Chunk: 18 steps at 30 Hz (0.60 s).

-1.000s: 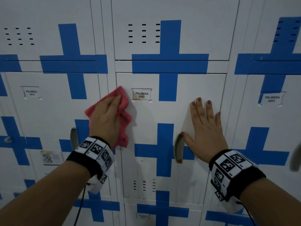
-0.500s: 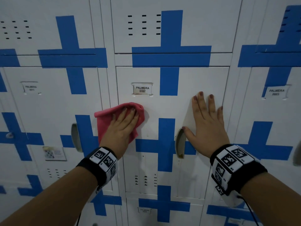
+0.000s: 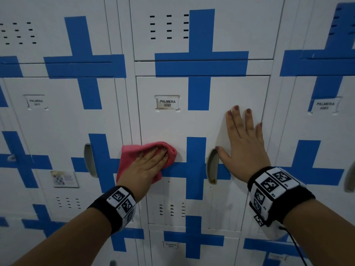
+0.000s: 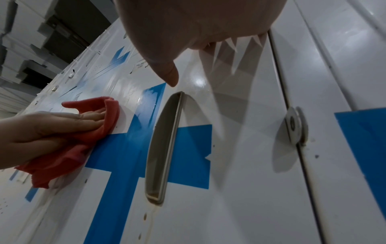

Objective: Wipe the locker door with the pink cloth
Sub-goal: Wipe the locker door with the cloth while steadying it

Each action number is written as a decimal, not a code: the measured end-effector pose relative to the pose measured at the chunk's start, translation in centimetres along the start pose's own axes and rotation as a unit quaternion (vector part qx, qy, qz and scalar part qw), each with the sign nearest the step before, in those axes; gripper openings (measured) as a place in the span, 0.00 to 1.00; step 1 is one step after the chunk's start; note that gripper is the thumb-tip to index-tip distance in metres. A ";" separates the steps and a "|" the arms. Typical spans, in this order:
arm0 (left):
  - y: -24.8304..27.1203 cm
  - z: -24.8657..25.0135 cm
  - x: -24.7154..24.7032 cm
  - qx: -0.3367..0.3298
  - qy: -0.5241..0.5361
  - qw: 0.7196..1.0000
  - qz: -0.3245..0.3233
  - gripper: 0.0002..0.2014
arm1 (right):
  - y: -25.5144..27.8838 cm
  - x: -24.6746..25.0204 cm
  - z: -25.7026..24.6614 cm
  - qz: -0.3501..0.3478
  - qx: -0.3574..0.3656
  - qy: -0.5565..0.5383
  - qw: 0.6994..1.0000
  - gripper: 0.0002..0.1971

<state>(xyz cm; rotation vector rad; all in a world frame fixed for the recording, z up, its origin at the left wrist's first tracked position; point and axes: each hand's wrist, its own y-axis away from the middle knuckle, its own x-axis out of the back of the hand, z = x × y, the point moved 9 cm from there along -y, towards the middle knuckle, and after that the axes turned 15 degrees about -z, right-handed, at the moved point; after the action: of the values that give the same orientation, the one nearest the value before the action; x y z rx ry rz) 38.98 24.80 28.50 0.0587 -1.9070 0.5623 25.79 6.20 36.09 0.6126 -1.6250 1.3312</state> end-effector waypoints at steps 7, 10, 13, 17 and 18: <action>-0.7 -0.4 3.3 0.083 0.218 0.970 0.061 0.54 | 0.1 0.0 0.0 0.008 0.007 -0.004 1.000 0.41; -3.2 0.9 5.6 0.087 0.251 0.960 0.089 0.46 | 0.0 0.0 0.0 0.011 0.007 -0.004 1.000 0.41; -5.5 3.4 6.0 0.026 0.176 0.981 0.081 0.39 | 0.1 0.0 0.0 0.014 0.009 -0.007 1.000 0.41; -6.5 5.8 4.8 -0.045 0.109 0.990 0.080 0.39 | 0.0 0.0 0.0 0.014 0.004 -0.005 1.000 0.41; -6.6 6.1 4.6 -0.057 0.096 0.990 0.083 0.40 | 0.0 0.0 0.0 0.014 0.003 -0.004 1.000 0.41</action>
<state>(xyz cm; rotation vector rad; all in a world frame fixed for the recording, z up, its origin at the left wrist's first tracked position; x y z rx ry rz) 33.78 17.47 33.16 -0.2235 -1.7623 0.5491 25.80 6.16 36.08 0.6021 -1.6421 1.3557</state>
